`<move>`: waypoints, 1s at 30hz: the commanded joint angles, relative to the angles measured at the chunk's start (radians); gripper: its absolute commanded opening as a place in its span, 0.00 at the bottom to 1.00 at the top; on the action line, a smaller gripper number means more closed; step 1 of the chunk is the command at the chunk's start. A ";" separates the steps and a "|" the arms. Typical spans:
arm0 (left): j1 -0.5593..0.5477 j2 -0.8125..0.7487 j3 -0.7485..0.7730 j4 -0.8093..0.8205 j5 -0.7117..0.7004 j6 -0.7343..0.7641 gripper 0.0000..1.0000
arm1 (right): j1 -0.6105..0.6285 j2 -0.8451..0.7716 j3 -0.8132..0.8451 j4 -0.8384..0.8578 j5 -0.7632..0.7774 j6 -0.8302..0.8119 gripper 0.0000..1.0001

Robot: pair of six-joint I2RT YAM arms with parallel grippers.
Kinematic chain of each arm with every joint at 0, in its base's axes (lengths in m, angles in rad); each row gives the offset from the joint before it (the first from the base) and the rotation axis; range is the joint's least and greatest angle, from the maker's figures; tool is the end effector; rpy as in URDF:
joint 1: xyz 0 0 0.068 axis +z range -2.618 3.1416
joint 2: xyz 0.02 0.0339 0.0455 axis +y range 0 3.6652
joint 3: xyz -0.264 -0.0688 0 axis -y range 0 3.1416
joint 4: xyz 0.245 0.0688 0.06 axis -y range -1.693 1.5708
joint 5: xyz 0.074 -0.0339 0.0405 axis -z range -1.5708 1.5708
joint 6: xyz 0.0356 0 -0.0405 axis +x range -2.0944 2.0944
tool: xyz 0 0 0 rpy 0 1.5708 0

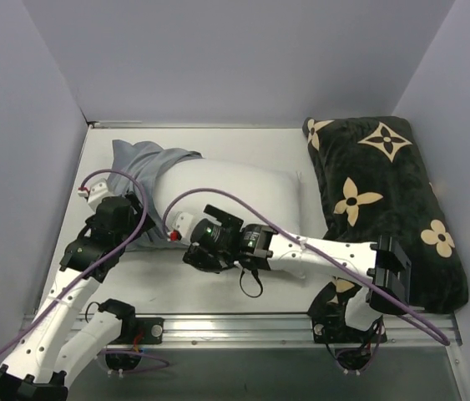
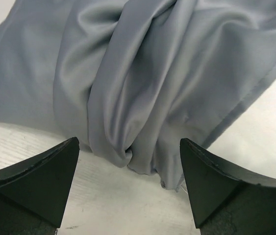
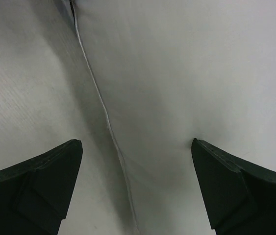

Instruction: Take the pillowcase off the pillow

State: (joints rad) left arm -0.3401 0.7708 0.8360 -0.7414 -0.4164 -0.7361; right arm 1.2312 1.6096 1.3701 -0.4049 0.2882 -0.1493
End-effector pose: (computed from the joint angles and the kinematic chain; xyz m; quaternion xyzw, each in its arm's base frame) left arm 0.1503 -0.0379 0.3066 -0.2612 0.8473 -0.0569 0.4589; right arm 0.1324 0.3445 0.3125 -0.5143 0.7235 0.1176 0.4452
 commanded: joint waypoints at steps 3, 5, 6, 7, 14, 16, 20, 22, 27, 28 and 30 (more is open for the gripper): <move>-0.007 -0.007 -0.047 0.046 0.028 -0.086 0.92 | 0.091 -0.001 -0.160 0.308 0.294 -0.182 1.00; -0.007 0.004 -0.057 0.066 0.039 -0.085 0.92 | 0.094 0.051 -0.206 0.434 0.356 -0.220 1.00; -0.007 0.005 -0.058 0.071 0.041 -0.085 0.92 | 0.093 0.074 -0.239 0.472 0.379 -0.267 1.00; -0.007 0.008 -0.060 0.074 0.047 -0.082 0.92 | 0.091 0.096 -0.252 0.551 0.429 -0.289 1.00; -0.007 0.007 -0.066 0.093 0.056 -0.062 0.93 | 0.077 0.355 -0.315 1.033 0.643 -0.562 1.00; -0.005 0.008 -0.061 0.096 0.054 -0.057 0.93 | 0.065 0.410 -0.303 1.223 0.686 -0.645 0.98; -0.005 0.005 -0.045 0.099 0.059 -0.045 0.93 | 0.028 0.529 -0.252 1.514 0.782 -0.898 0.36; -0.005 0.007 -0.023 0.099 0.062 -0.028 0.93 | 0.008 0.510 -0.235 1.504 0.787 -0.886 0.00; -0.005 0.018 0.050 0.099 0.088 0.018 0.93 | -0.050 0.241 -0.139 0.826 0.553 -0.262 0.00; -0.005 0.030 0.064 0.094 0.090 0.036 0.93 | -0.079 0.207 -0.114 0.654 0.519 -0.204 0.00; -0.005 0.044 0.109 0.094 0.097 0.050 0.93 | -0.099 0.136 -0.028 0.540 0.461 -0.112 0.00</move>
State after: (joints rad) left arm -0.3408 0.8021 0.8543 -0.6884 -0.3424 -0.7387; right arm 1.1790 1.9263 1.1938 0.4511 0.8436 -0.5743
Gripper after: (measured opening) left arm 0.926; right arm 0.115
